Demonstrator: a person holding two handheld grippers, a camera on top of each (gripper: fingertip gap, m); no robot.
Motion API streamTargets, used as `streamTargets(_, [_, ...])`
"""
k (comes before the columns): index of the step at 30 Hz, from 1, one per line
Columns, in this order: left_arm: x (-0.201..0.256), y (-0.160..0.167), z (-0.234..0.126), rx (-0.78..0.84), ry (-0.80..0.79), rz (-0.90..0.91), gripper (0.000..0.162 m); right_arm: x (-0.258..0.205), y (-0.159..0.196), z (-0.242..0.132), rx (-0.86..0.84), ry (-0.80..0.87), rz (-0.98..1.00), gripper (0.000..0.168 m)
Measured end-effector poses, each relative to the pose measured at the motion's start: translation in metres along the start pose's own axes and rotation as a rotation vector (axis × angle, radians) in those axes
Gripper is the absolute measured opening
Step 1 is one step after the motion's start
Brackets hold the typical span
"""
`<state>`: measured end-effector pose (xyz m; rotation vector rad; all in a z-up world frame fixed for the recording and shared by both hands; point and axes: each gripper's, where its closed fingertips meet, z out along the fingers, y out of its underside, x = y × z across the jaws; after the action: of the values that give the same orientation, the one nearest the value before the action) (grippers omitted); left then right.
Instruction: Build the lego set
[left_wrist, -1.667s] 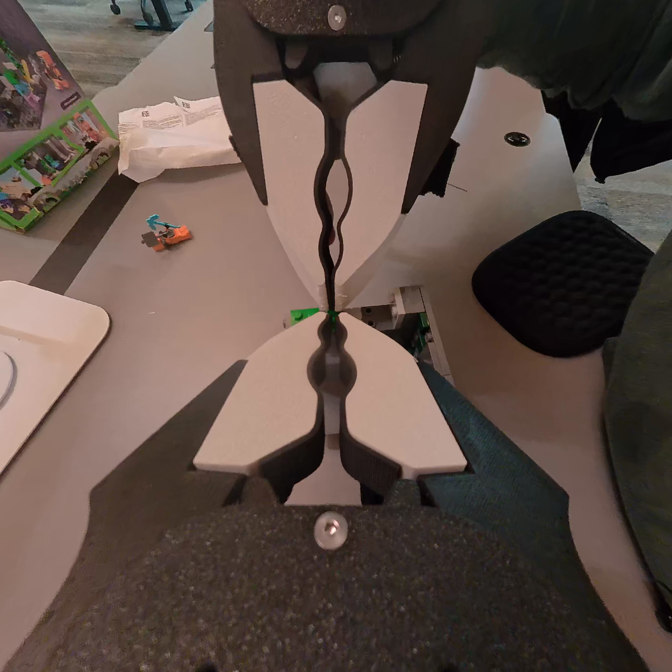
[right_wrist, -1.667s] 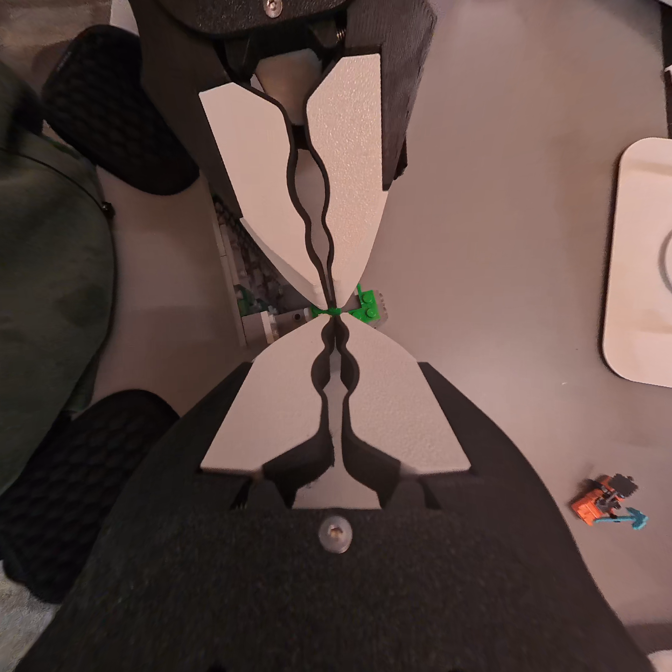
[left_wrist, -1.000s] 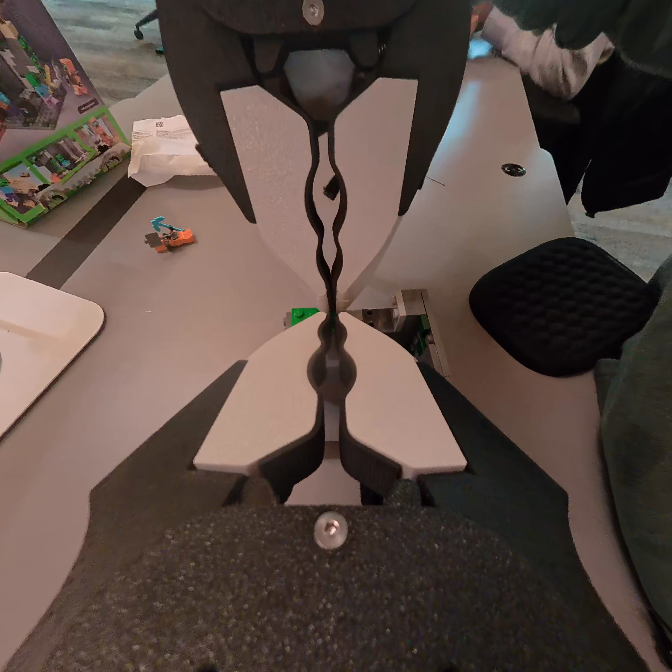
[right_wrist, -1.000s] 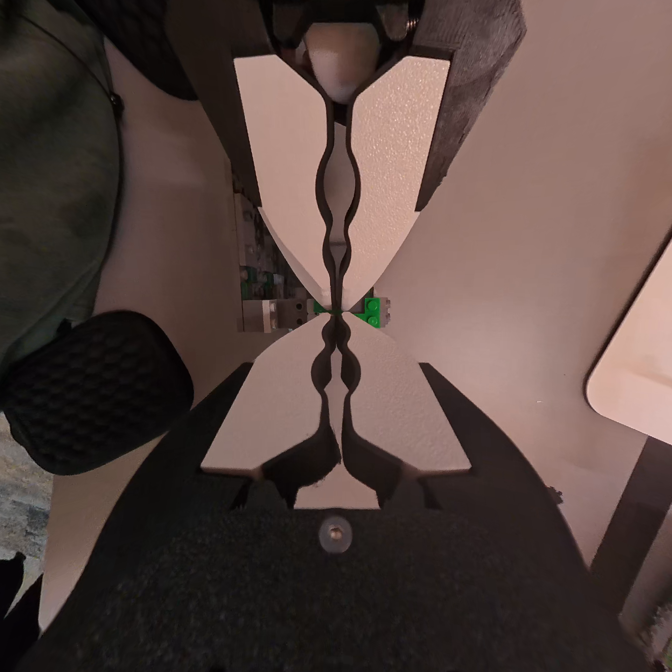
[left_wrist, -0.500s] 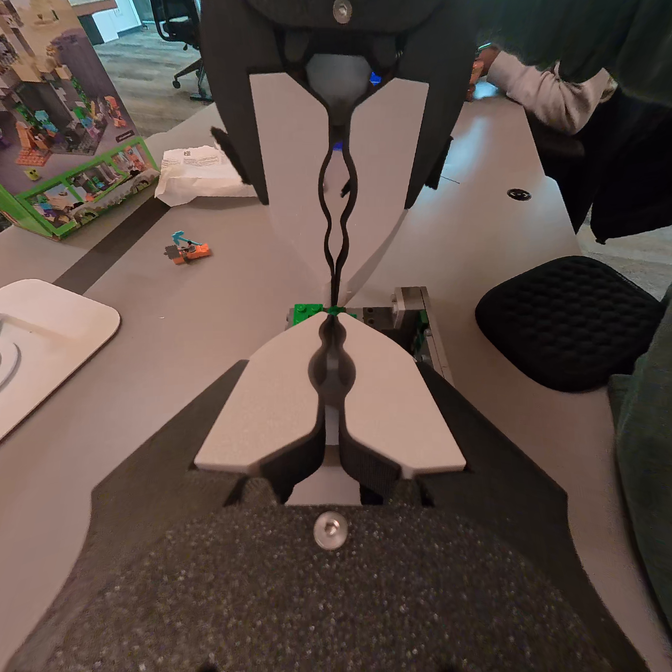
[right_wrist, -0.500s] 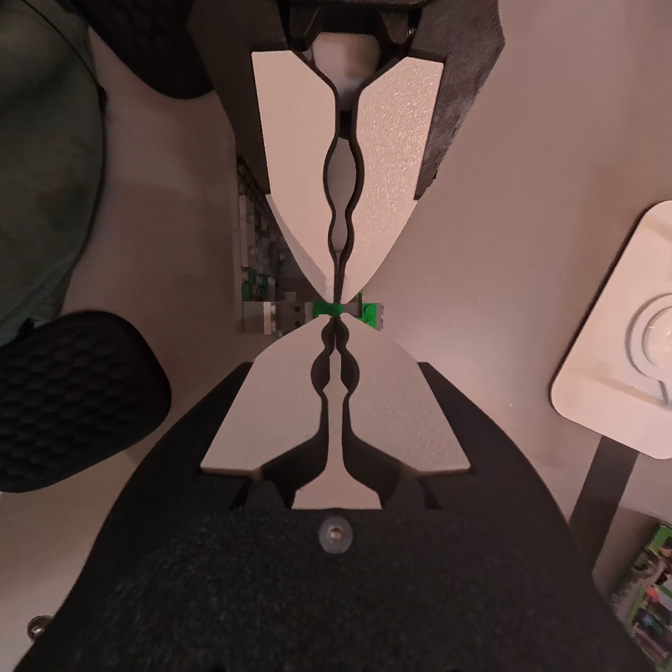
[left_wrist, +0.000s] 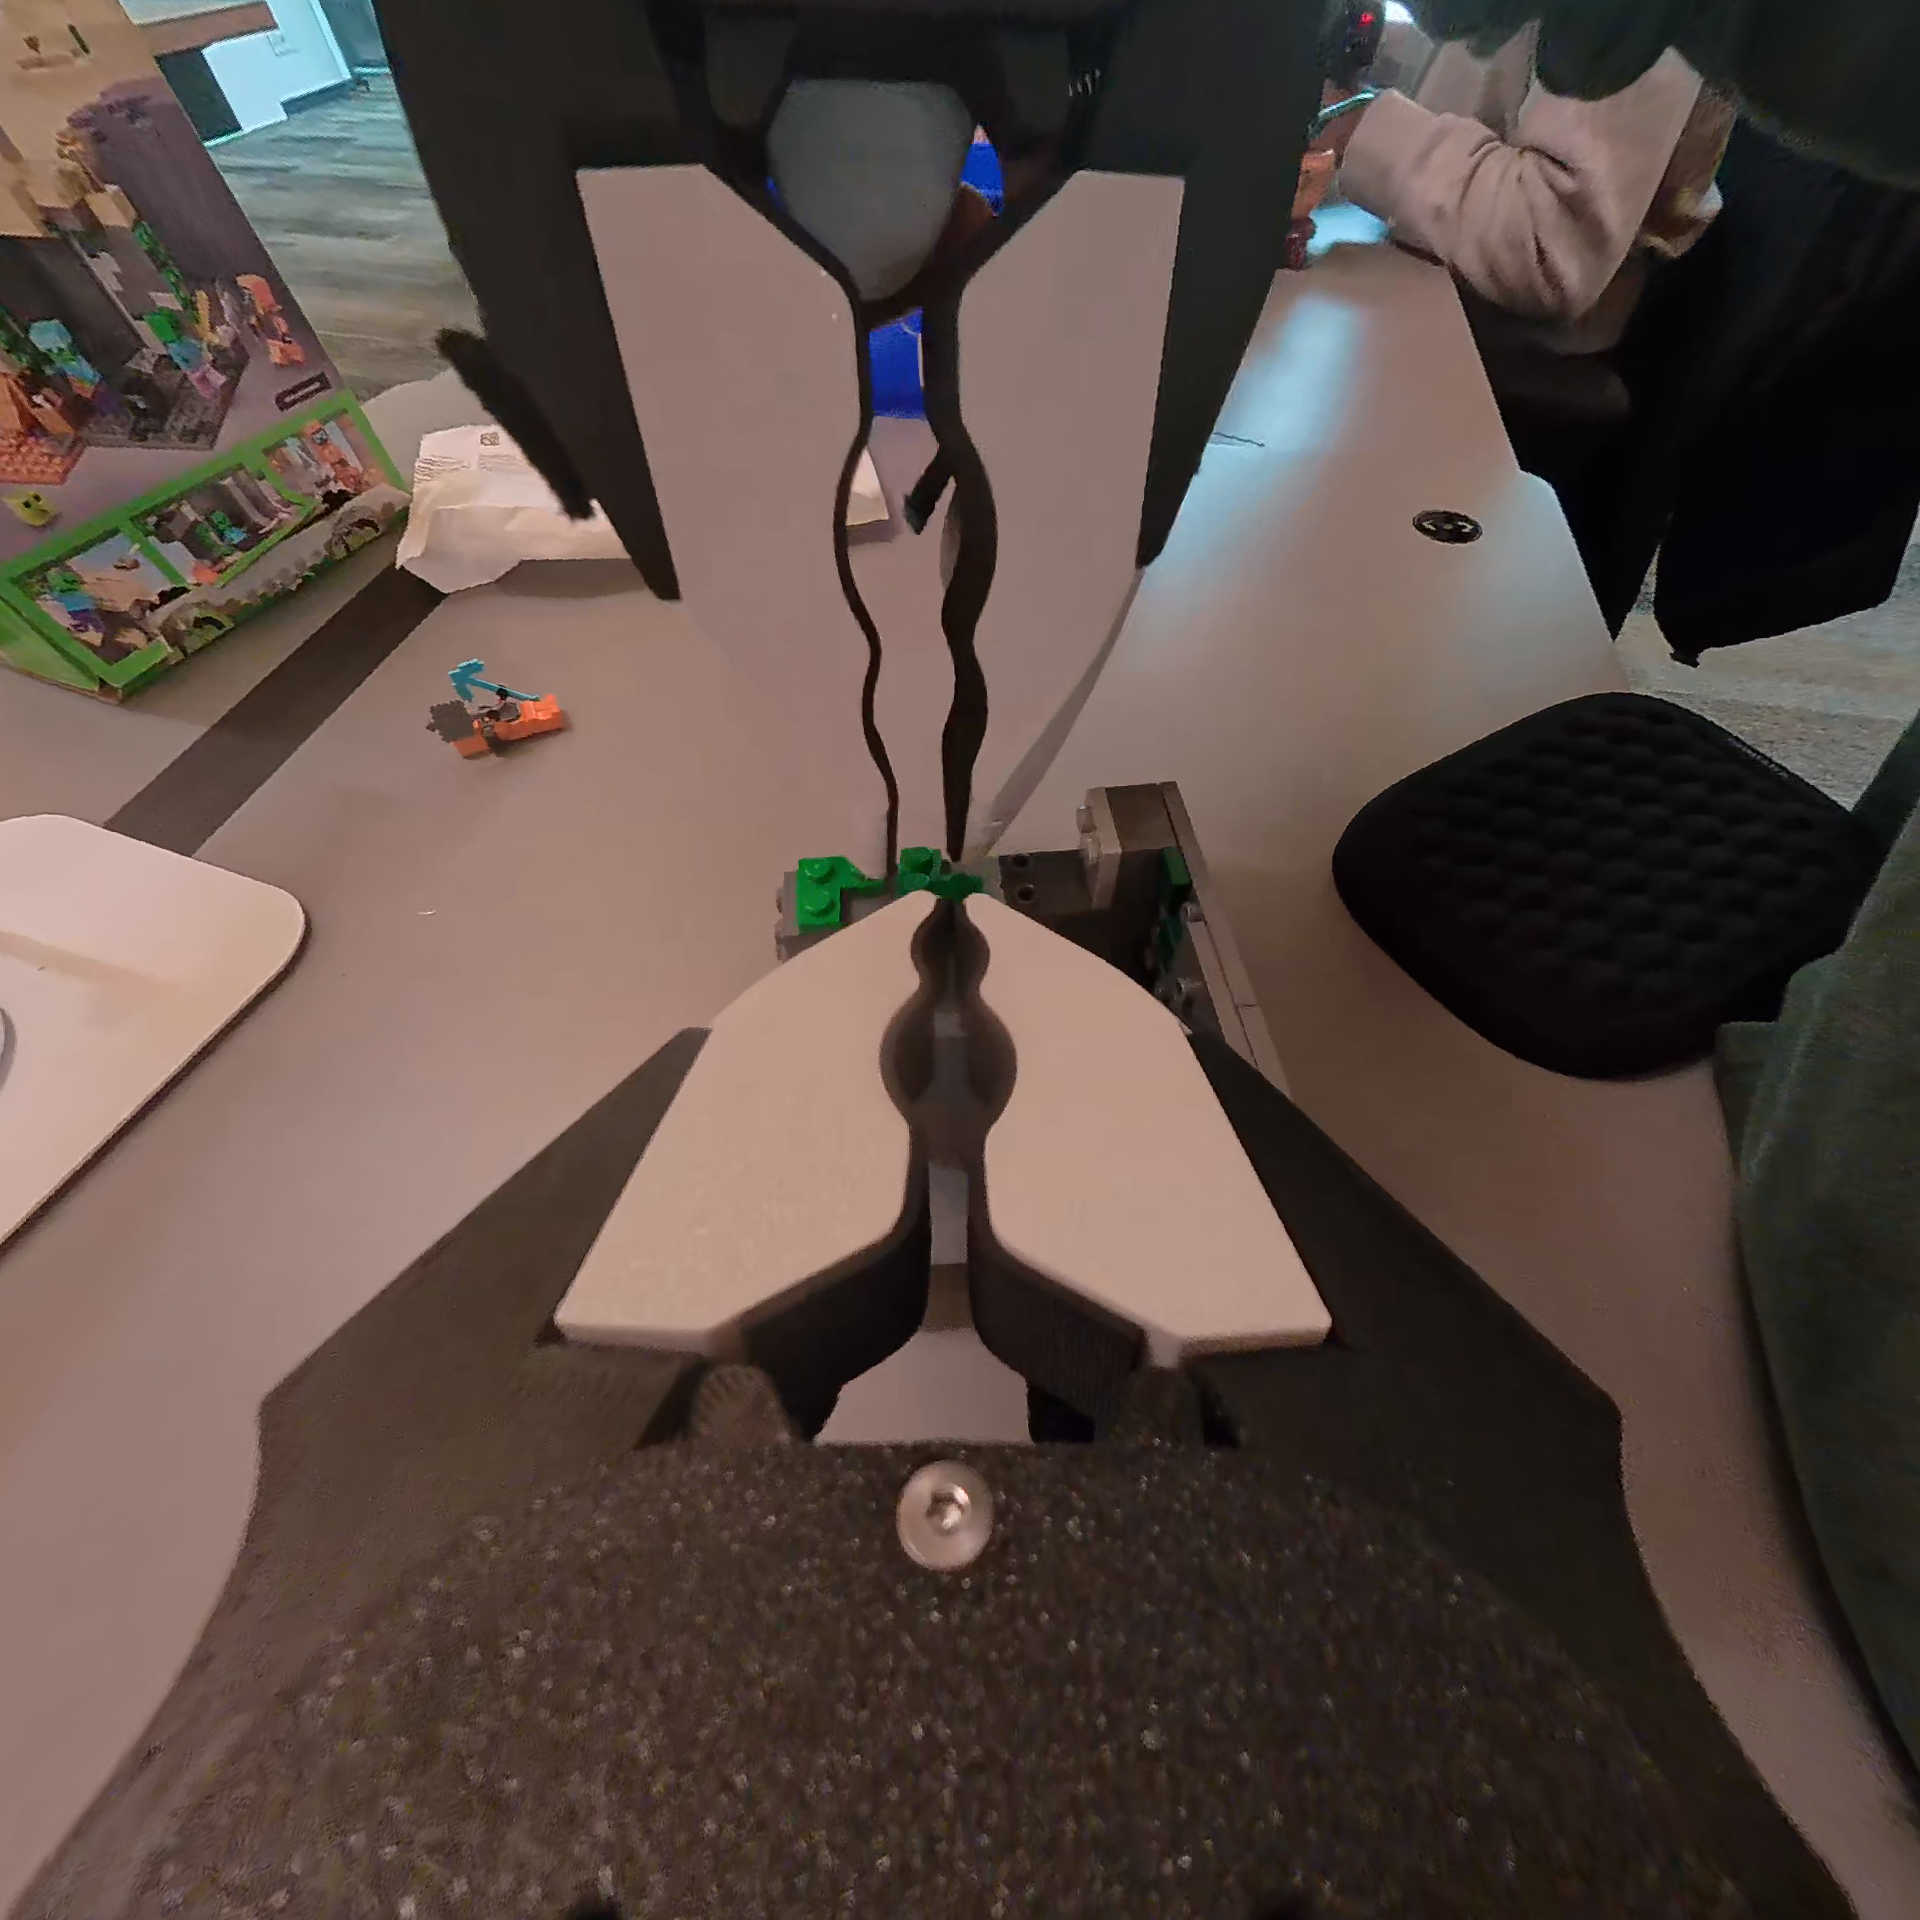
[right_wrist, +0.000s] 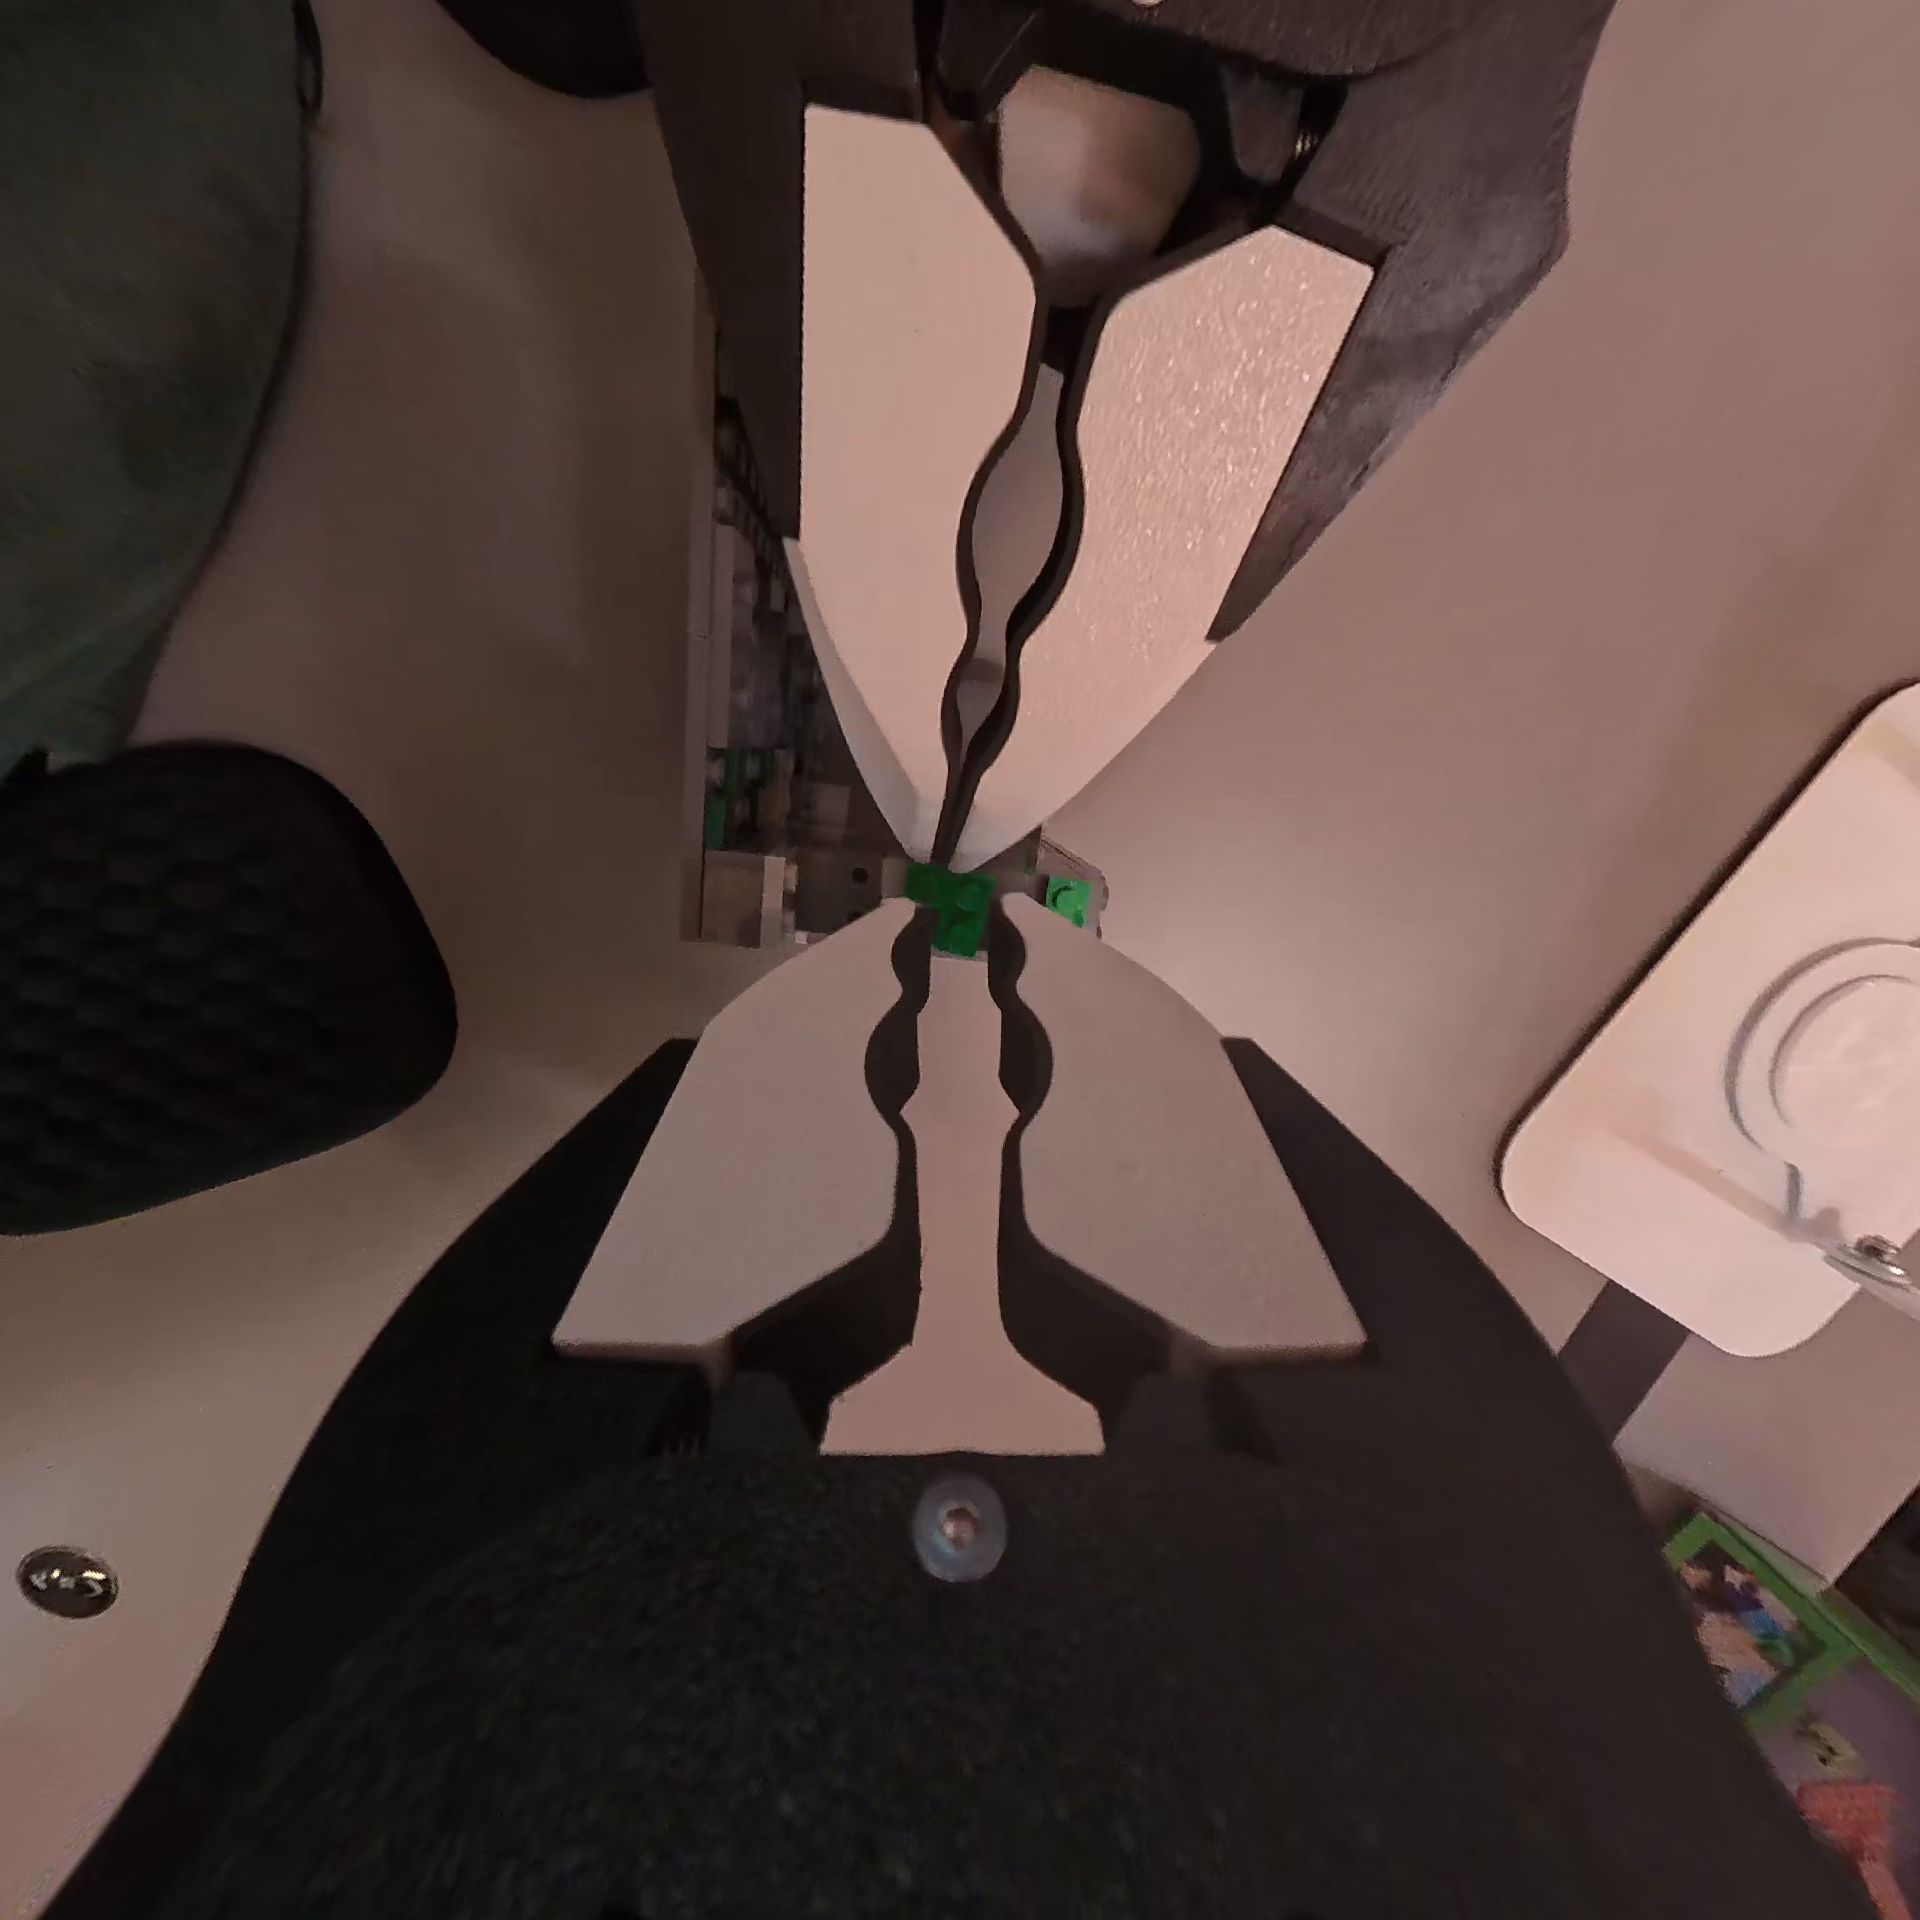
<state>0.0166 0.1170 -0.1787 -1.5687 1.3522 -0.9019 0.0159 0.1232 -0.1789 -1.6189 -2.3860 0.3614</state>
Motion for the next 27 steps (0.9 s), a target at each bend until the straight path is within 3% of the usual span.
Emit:
streamTargets(17, [0.0005,0.0045,0.0029,-0.007,0.005,-0.021,0.000,-0.0014,0.0013,0.0040,-0.125,-0.099,-0.152,0.002])
streamTargets(27, [0.0008,0.0046,0.0024,0.003,0.018,-0.031,0.000,-0.0023,0.0008,0.0043,-0.061,-0.151,-0.112,0.002])
